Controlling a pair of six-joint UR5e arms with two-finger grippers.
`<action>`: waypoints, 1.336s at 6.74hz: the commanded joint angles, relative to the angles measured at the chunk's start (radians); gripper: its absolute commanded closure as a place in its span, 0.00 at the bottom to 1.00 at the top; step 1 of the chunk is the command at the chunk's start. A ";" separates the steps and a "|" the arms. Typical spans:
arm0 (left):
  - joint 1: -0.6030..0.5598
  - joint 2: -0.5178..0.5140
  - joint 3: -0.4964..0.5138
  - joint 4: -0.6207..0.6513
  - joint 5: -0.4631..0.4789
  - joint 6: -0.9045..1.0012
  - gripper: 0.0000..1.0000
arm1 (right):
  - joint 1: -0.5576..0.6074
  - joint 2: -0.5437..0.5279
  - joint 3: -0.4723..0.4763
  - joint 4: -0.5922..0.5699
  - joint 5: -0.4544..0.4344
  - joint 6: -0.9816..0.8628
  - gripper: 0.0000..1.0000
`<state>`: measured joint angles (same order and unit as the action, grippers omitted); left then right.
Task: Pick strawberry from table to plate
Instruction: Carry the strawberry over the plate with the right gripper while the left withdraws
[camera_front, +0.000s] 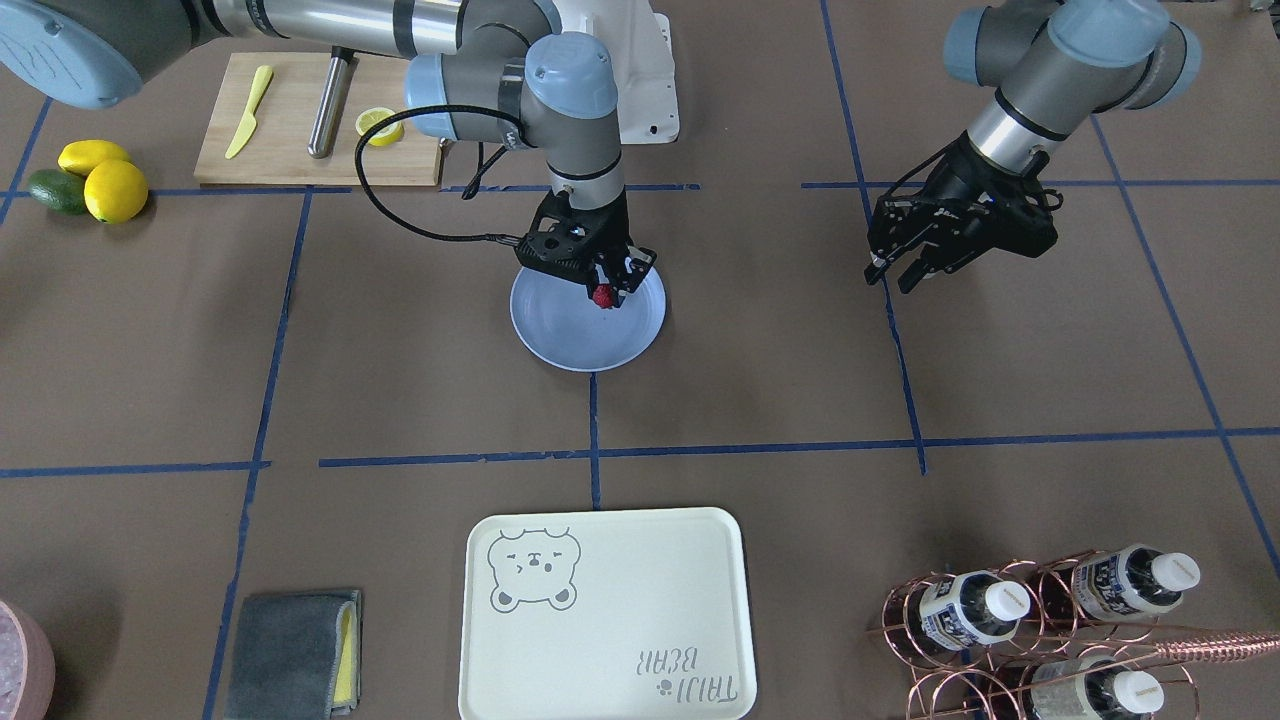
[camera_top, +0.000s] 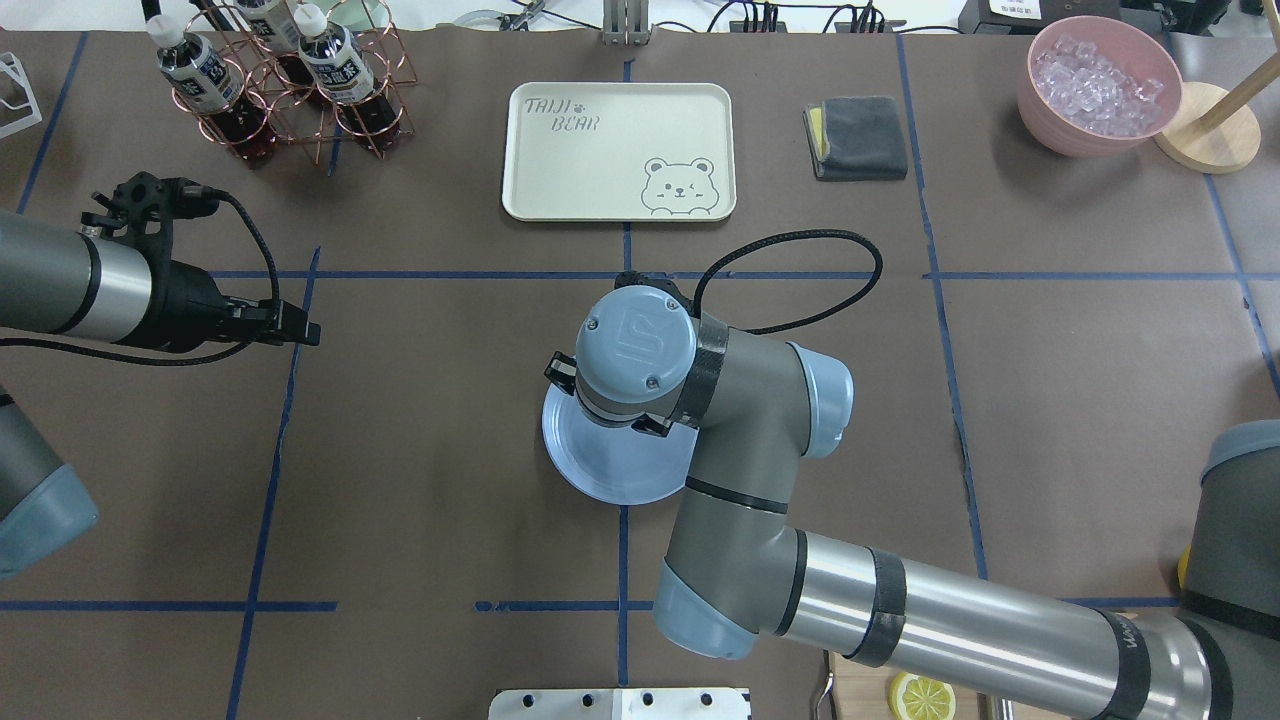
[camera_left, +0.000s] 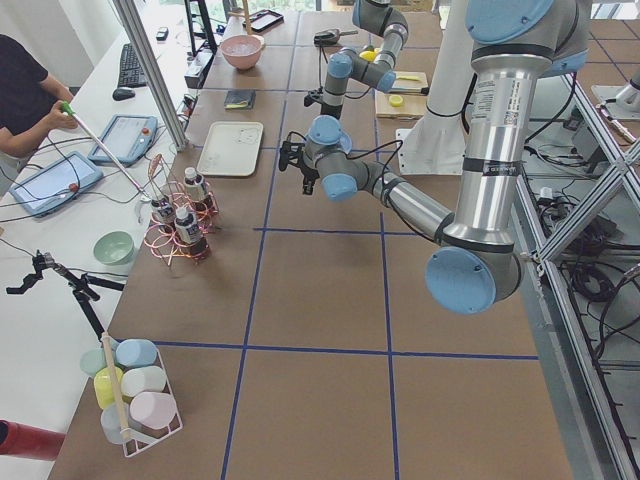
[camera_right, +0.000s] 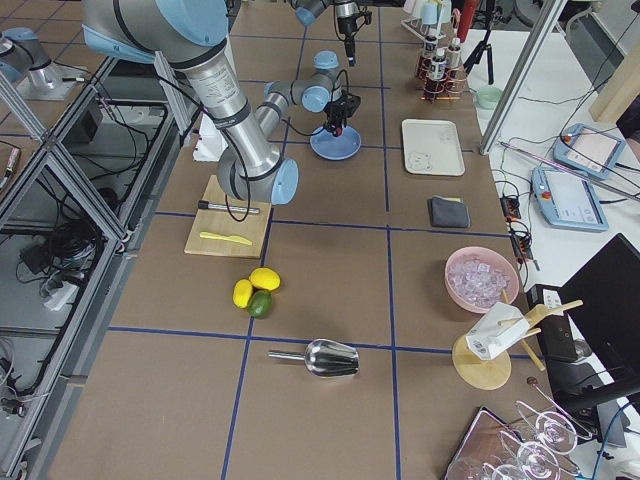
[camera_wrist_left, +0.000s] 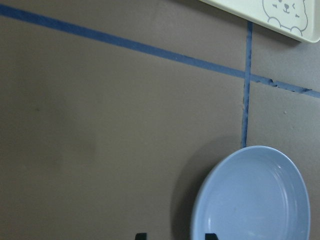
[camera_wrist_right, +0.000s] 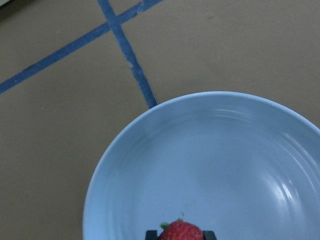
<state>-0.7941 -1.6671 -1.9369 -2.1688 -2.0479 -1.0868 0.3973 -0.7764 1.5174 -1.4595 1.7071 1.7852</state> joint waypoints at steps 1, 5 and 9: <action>-0.002 0.000 -0.002 0.000 0.000 0.002 0.49 | -0.006 -0.017 -0.011 -0.002 -0.006 0.000 1.00; -0.002 -0.003 0.000 0.000 0.000 0.002 0.48 | -0.012 -0.020 -0.013 -0.004 -0.006 0.000 1.00; 0.000 -0.005 0.003 0.000 0.000 0.002 0.47 | -0.014 -0.021 -0.014 -0.005 -0.007 -0.006 1.00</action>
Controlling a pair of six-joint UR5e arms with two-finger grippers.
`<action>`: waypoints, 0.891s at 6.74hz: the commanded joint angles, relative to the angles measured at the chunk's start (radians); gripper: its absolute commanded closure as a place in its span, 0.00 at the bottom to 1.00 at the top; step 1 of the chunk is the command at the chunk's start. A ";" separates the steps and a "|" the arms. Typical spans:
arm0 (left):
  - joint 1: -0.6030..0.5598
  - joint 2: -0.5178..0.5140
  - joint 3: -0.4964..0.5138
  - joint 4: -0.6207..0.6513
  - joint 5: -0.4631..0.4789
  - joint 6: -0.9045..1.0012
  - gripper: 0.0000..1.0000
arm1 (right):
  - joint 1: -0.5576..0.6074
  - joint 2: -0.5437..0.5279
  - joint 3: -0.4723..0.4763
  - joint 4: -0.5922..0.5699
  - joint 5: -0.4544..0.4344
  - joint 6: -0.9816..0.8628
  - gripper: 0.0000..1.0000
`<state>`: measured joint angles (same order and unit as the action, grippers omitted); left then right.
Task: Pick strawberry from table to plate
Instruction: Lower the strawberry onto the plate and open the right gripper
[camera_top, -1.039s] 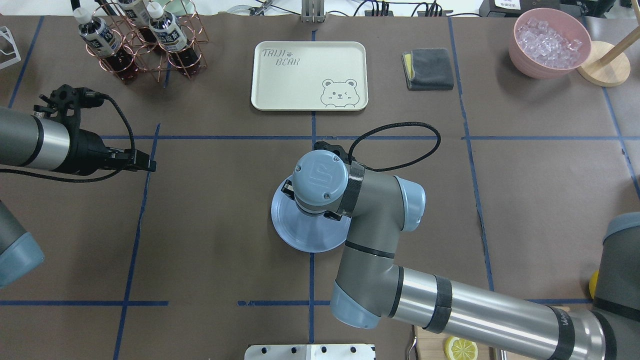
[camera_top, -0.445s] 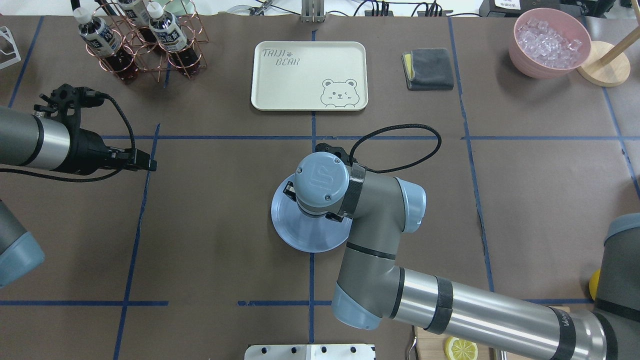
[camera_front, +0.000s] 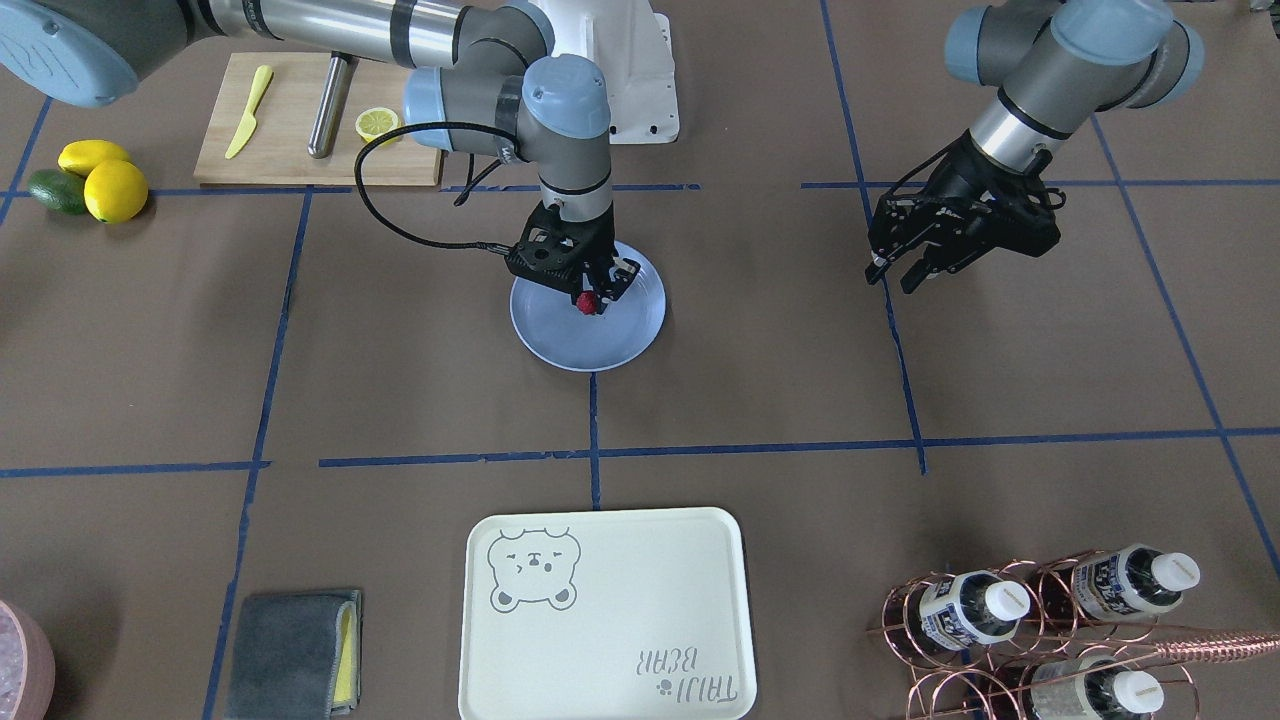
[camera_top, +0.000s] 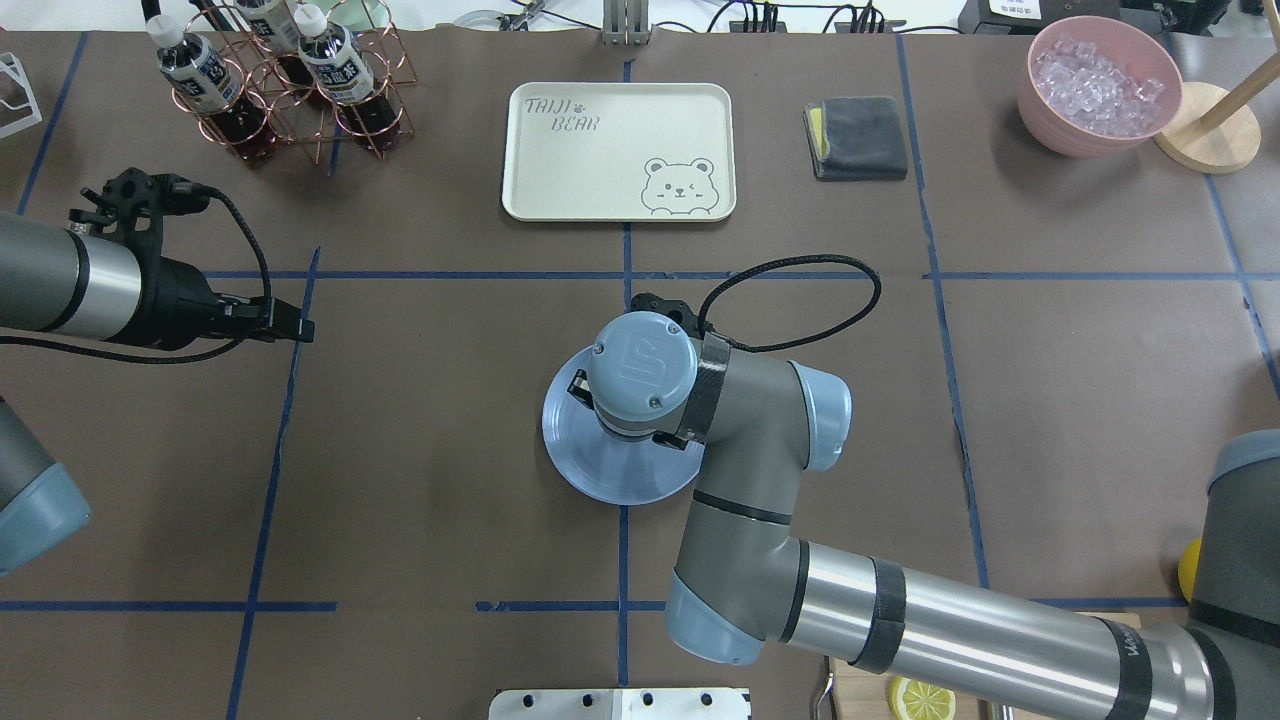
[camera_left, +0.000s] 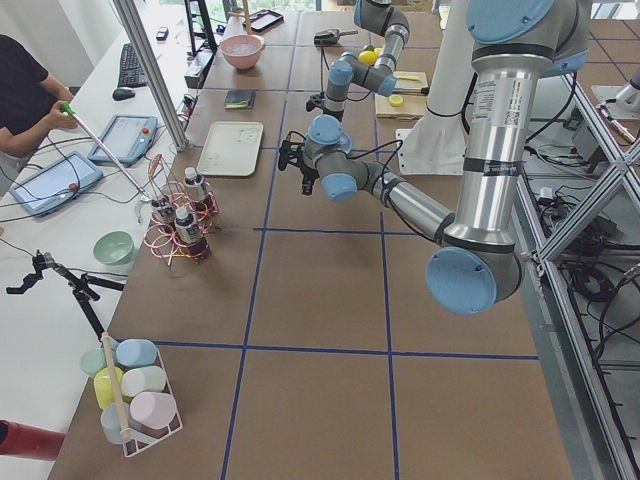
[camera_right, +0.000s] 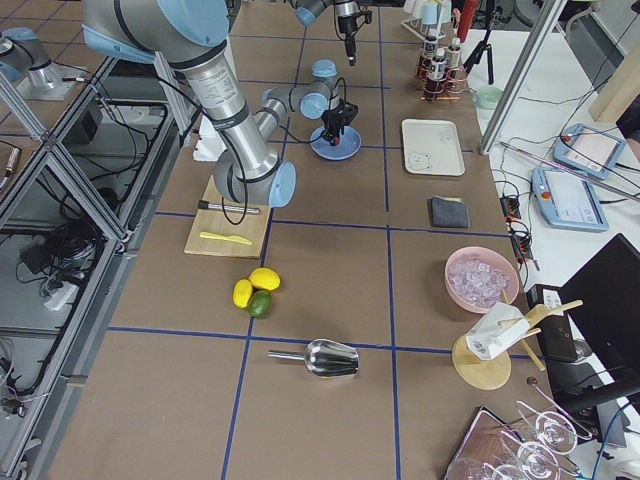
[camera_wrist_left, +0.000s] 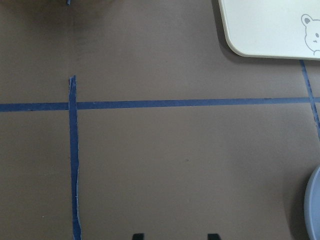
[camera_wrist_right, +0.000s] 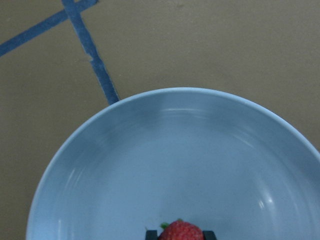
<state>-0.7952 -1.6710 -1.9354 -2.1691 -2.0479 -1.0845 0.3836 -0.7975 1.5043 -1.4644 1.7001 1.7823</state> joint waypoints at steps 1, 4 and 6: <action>0.001 -0.001 0.001 0.000 0.000 -0.002 0.47 | 0.000 0.000 -0.001 -0.001 0.000 -0.003 1.00; 0.001 -0.001 0.001 0.000 0.000 -0.002 0.47 | 0.000 0.000 -0.003 -0.001 0.000 -0.006 1.00; 0.001 -0.001 0.001 0.000 0.000 -0.002 0.46 | 0.000 0.001 -0.010 -0.001 0.000 -0.008 1.00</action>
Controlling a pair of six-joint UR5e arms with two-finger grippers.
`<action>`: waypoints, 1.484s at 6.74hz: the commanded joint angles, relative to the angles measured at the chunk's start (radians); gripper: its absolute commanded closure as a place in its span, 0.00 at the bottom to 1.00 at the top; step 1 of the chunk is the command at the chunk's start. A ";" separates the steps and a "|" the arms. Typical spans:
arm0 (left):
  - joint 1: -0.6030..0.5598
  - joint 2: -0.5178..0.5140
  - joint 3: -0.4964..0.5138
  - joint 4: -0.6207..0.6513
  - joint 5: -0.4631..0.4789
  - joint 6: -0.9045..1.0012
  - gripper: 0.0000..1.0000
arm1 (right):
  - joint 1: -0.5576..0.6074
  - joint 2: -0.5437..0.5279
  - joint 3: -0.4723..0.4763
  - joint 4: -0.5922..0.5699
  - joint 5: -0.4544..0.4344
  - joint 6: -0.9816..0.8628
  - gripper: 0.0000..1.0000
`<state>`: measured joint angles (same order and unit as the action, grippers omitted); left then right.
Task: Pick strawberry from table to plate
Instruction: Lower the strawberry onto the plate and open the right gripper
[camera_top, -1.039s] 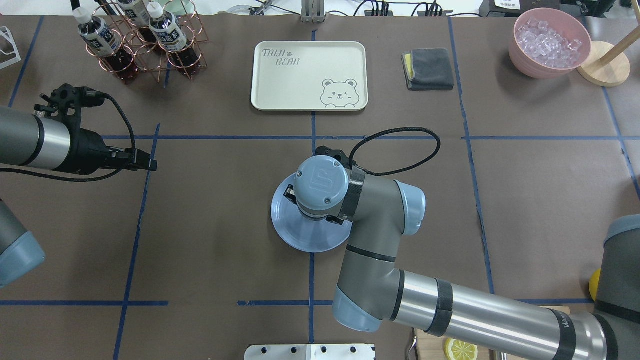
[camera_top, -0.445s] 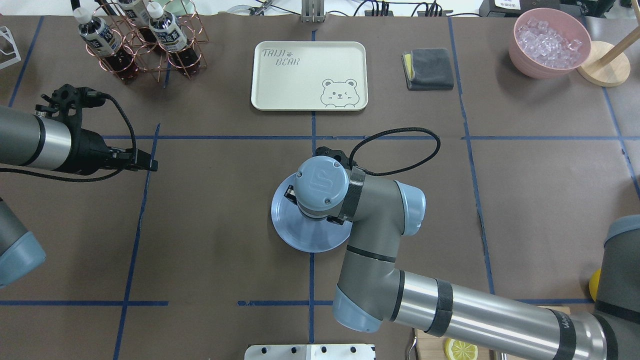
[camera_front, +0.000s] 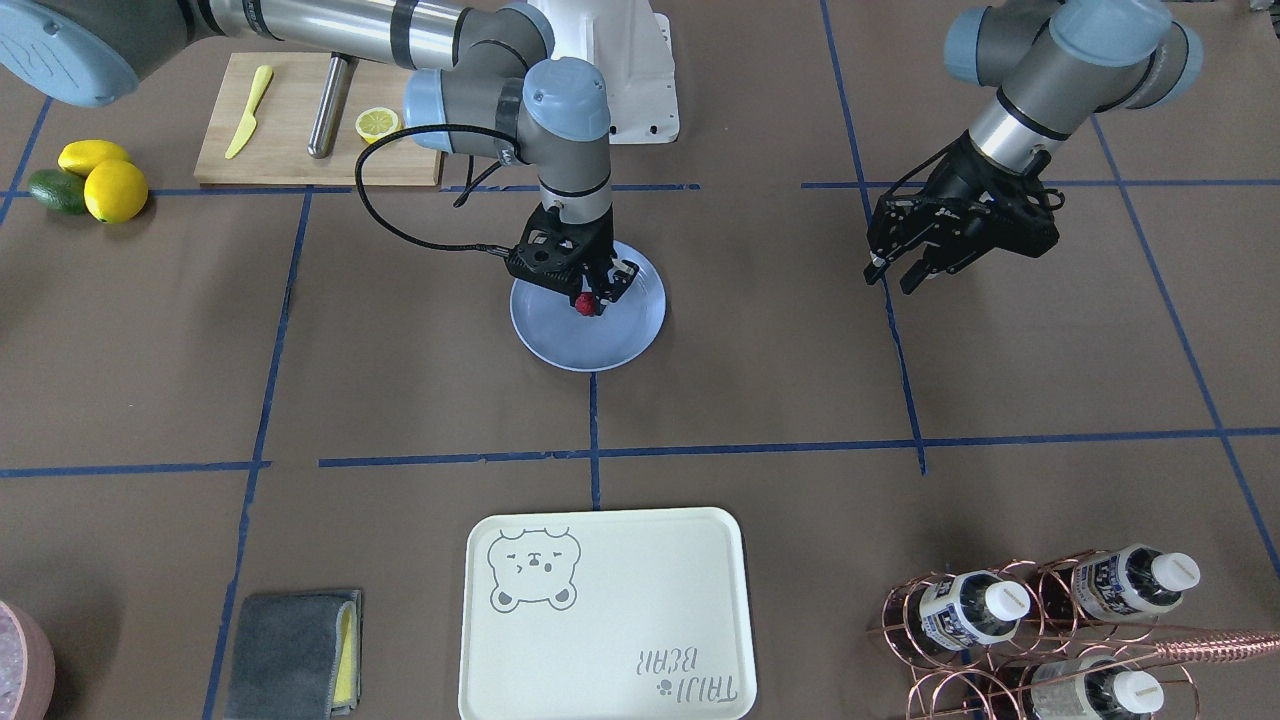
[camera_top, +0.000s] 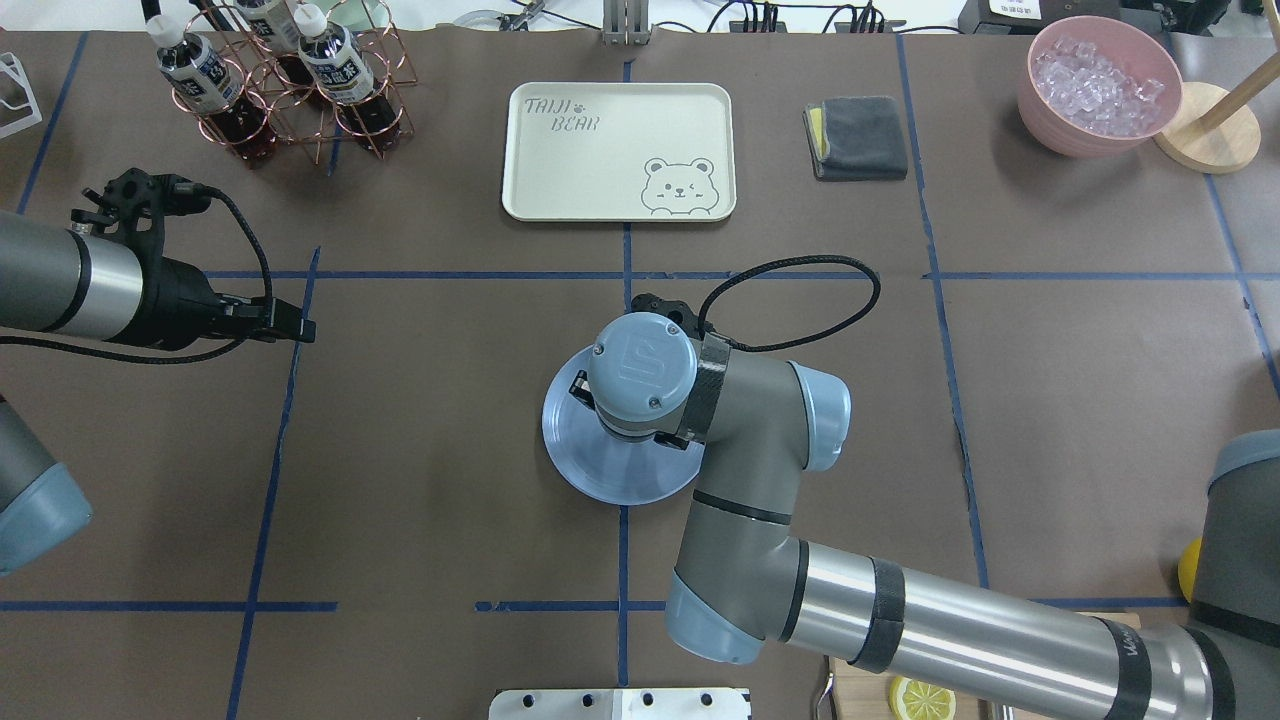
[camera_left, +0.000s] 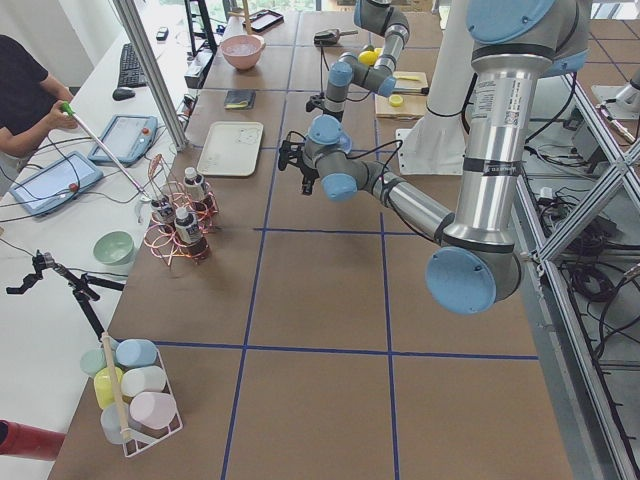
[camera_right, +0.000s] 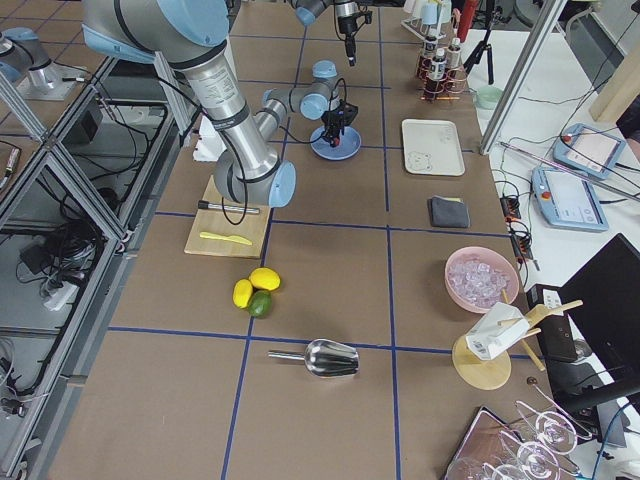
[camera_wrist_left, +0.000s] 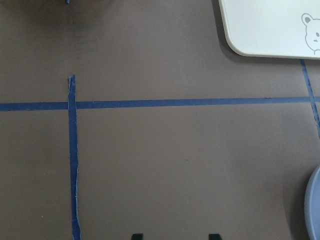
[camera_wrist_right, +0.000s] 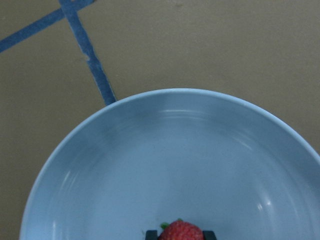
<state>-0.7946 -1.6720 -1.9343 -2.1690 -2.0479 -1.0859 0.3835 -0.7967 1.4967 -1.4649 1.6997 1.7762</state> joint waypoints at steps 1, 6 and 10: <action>0.000 0.000 0.002 0.000 0.000 0.000 0.46 | 0.000 -0.001 -0.003 -0.002 0.000 -0.007 0.56; -0.002 0.014 -0.003 -0.003 -0.001 0.007 0.46 | 0.026 -0.036 0.163 -0.106 0.017 -0.020 0.00; -0.246 0.176 0.023 0.001 -0.128 0.526 0.46 | 0.290 -0.482 0.638 -0.224 0.216 -0.521 0.00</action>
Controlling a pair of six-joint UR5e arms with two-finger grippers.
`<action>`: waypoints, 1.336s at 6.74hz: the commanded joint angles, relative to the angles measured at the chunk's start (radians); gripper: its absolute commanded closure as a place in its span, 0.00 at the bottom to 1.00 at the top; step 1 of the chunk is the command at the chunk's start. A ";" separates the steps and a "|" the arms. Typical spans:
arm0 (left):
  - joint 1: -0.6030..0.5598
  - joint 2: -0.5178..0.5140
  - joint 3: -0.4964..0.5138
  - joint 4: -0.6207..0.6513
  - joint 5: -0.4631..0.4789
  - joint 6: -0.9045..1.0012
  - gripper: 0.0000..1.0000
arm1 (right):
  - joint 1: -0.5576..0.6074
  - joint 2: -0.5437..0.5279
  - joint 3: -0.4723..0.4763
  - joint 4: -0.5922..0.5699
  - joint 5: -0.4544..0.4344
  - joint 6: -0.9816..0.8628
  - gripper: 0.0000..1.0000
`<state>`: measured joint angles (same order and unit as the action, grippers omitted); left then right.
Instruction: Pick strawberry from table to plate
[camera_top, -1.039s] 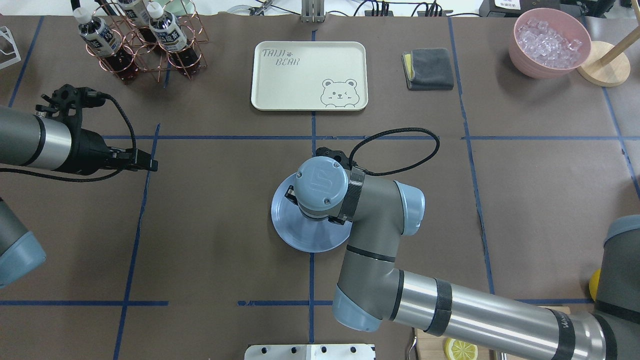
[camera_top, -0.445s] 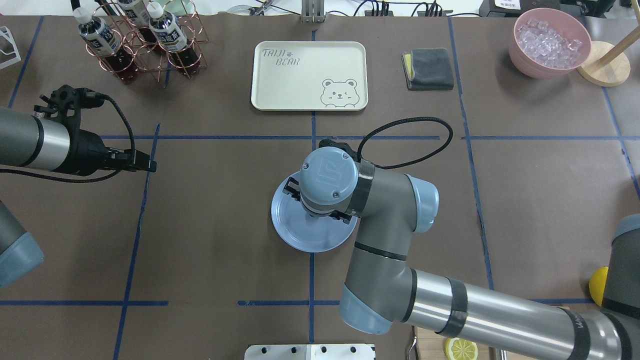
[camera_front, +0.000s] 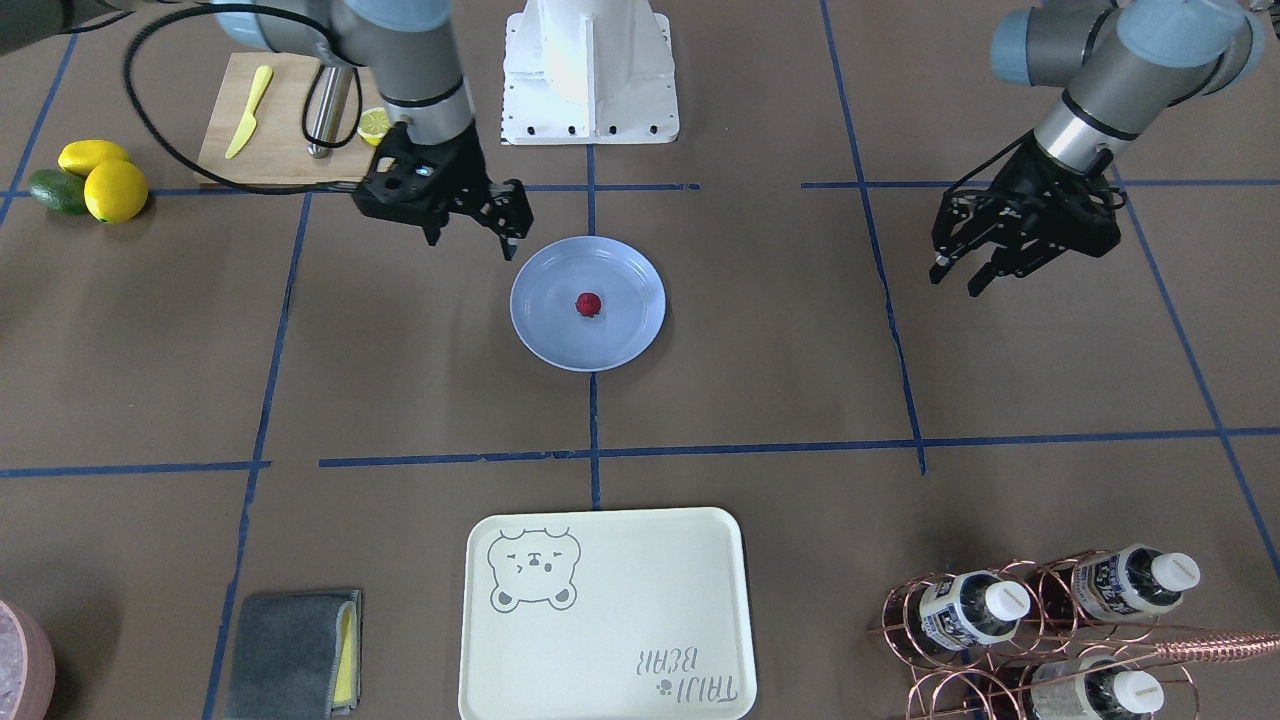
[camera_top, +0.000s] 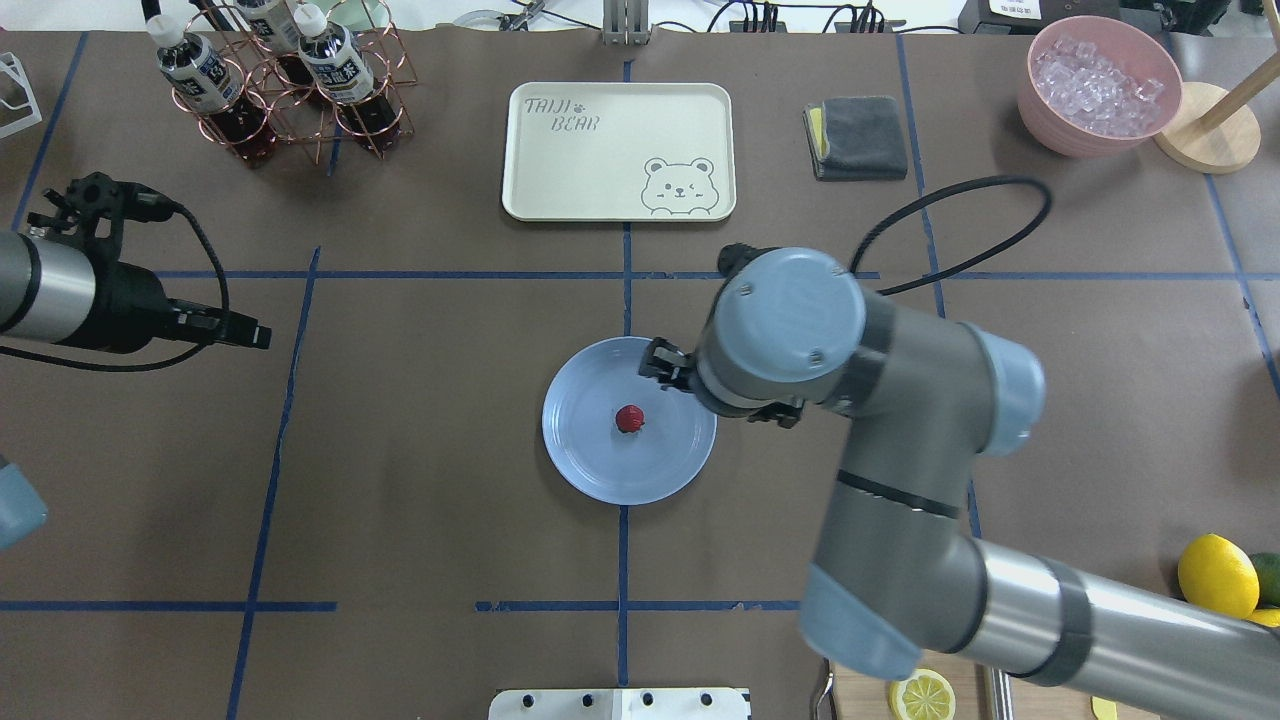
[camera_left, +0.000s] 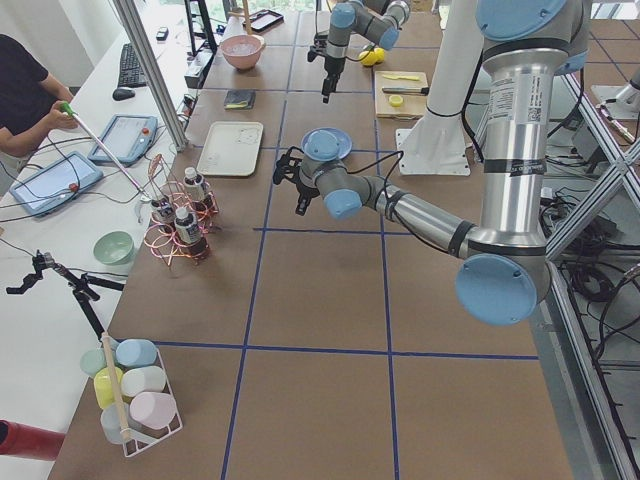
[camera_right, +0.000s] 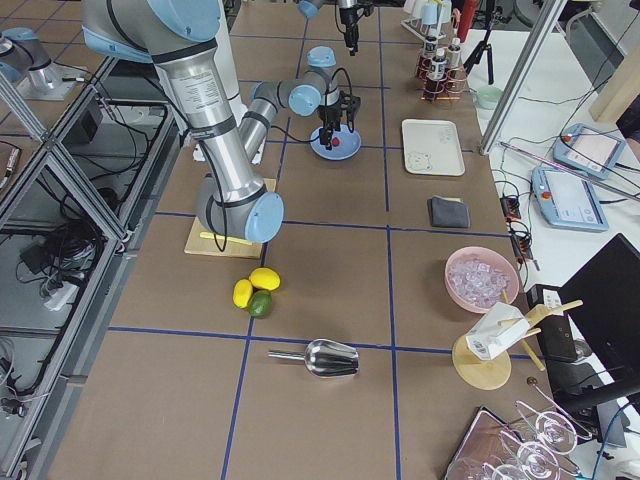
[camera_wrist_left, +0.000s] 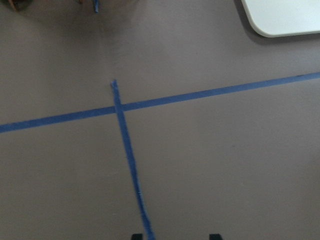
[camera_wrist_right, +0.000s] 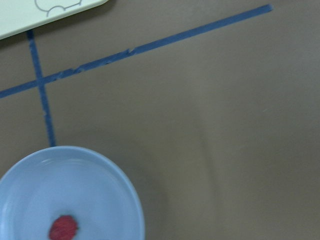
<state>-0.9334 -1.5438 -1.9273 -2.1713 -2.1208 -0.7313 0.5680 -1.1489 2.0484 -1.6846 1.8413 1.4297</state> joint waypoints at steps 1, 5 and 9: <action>-0.213 0.066 0.060 0.005 -0.130 0.320 0.46 | 0.219 -0.214 0.087 0.002 0.135 -0.334 0.00; -0.607 0.024 0.146 0.467 -0.160 0.971 0.41 | 0.733 -0.491 -0.026 0.002 0.465 -1.155 0.00; -0.639 0.057 0.129 0.662 -0.217 0.971 0.00 | 0.885 -0.594 -0.050 0.000 0.504 -1.359 0.00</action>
<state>-1.5698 -1.4993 -1.7995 -1.5180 -2.3321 0.2425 1.4333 -1.7249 2.0011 -1.6870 2.3429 0.0856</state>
